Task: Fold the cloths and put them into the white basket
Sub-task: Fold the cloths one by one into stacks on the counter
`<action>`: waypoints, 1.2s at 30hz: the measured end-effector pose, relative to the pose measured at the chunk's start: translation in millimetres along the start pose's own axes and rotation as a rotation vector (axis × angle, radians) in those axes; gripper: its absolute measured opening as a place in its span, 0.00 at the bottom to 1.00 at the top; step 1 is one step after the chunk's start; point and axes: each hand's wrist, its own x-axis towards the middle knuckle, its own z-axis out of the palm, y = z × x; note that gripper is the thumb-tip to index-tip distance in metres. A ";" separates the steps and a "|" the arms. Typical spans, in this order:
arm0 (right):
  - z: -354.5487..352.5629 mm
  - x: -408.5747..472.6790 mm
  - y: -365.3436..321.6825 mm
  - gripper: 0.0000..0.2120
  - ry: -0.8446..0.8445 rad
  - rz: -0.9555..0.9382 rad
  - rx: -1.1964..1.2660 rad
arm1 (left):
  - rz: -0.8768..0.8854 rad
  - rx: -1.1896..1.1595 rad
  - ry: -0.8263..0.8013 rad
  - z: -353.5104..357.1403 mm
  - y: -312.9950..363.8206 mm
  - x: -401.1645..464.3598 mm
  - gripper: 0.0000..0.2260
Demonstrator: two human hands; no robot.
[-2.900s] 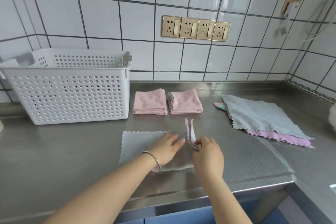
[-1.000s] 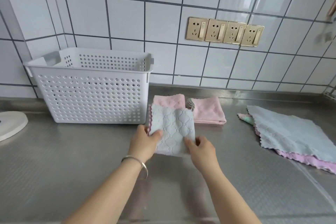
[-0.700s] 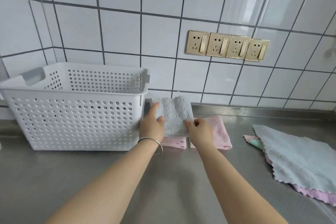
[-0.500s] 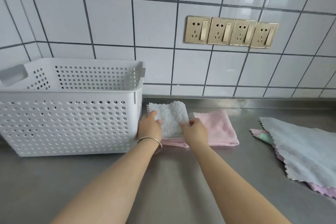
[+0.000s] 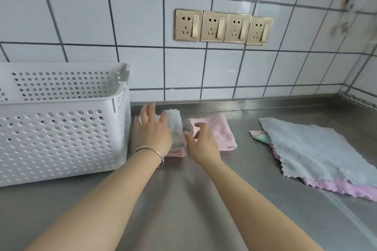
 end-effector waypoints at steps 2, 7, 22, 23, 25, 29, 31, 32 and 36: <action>-37.5 -19.3 21.8 0.17 0.115 -0.121 -0.130 | 0.186 -0.007 0.159 -15.6 26.9 -3.7 0.19; -142.3 -55.1 117.5 0.12 0.224 -0.077 -0.525 | 0.534 -0.175 0.145 -26.5 120.7 -30.5 0.13; -218.4 -56.8 228.7 0.06 0.399 -0.068 -0.612 | 0.622 -0.200 -0.285 74.2 296.3 -85.4 0.14; -220.6 -54.0 230.9 0.06 0.422 -0.051 -0.567 | 0.609 -0.237 -0.263 76.5 298.1 -82.1 0.13; -221.0 -49.1 232.7 0.09 0.445 -0.029 -0.485 | 0.584 -0.307 -0.241 78.5 298.7 -74.2 0.12; -223.7 -46.6 225.3 0.10 0.521 -0.093 -0.670 | 0.536 -0.477 -0.210 70.0 298.0 -65.2 0.09; -235.6 -40.7 224.2 0.06 0.556 -0.094 -0.765 | 0.513 -0.483 -0.165 60.1 296.3 -58.4 0.09; -244.6 -37.6 223.1 0.06 0.565 -0.070 -0.773 | 0.508 -0.479 -0.151 53.8 294.8 -54.3 0.10; -265.2 -36.3 199.2 0.23 0.449 -0.004 -0.700 | 0.462 -0.522 -0.106 23.7 286.0 -37.7 0.10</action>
